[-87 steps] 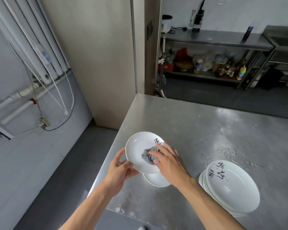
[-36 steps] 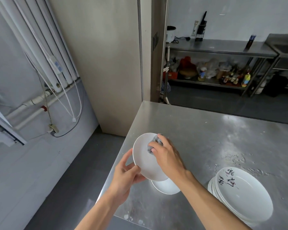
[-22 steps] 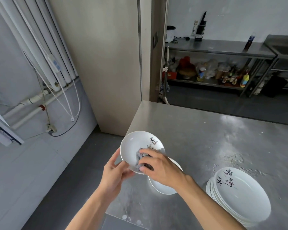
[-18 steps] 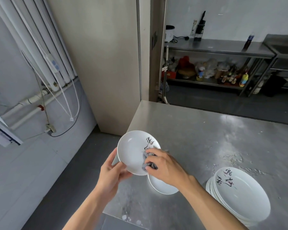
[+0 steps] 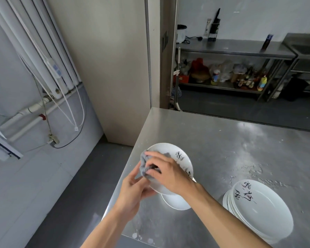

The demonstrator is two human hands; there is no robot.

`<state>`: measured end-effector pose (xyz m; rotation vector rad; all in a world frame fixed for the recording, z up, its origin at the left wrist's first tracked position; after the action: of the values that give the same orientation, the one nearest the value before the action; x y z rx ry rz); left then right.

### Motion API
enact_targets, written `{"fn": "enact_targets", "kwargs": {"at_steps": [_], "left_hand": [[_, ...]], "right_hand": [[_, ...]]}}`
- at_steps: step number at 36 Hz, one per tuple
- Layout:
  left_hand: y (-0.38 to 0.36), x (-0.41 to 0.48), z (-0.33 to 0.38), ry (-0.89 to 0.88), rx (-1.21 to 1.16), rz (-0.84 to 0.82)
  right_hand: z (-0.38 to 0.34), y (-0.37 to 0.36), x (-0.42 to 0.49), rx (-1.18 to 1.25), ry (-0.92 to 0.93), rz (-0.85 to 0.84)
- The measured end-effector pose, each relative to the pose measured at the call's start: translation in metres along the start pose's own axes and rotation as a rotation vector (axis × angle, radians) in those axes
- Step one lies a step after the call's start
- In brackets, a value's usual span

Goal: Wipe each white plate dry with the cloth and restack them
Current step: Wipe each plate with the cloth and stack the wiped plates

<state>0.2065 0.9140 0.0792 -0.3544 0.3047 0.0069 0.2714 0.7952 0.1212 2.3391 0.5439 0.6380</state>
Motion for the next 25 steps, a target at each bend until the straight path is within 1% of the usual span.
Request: {"fn": "enact_targets", "kwargs": {"at_steps": [2, 5, 9, 15, 18, 21, 23, 25], "left_hand": [[0.004, 0.002, 0.003, -0.008, -0.002, 0.002], [0.008, 0.003, 0.008, -0.006, 0.014, -0.009], [0.021, 0.005, 0.009, -0.005, 0.035, 0.035], [0.040, 0.007, 0.012, -0.006, -0.042, 0.151], [0.042, 0.004, 0.011, -0.009, -0.011, 0.163], [0.035, 0.001, 0.010, 0.004, 0.017, 0.114], [0.030, -0.001, 0.008, 0.019, 0.021, 0.095], [0.027, -0.001, 0.007, 0.032, 0.006, 0.099]], "right_hand": [[-0.002, -0.003, 0.000, 0.011, -0.005, -0.047], [-0.002, 0.000, 0.000, -0.009, -0.016, -0.047], [-0.001, 0.003, -0.003, -0.032, -0.018, -0.085], [0.007, 0.015, -0.014, -0.159, 0.087, -0.115], [0.026, 0.021, -0.017, -0.216, 0.029, -0.130], [0.042, 0.026, -0.016, -0.262, -0.063, -0.084], [0.046, 0.032, -0.013, -0.318, -0.072, 0.004], [0.052, 0.037, -0.011, -0.319, -0.107, 0.081]]}}
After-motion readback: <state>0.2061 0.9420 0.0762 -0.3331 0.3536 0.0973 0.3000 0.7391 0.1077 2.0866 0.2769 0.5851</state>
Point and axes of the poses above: each hand's wrist, its own x-axis towards the middle knuckle, its own y-axis out of the back of the hand, z = x × y, the point moved 6 cm from there along x, towards the middle knuckle, and after that the axes turned 5 degrees about -x, right-handed, at the moved point
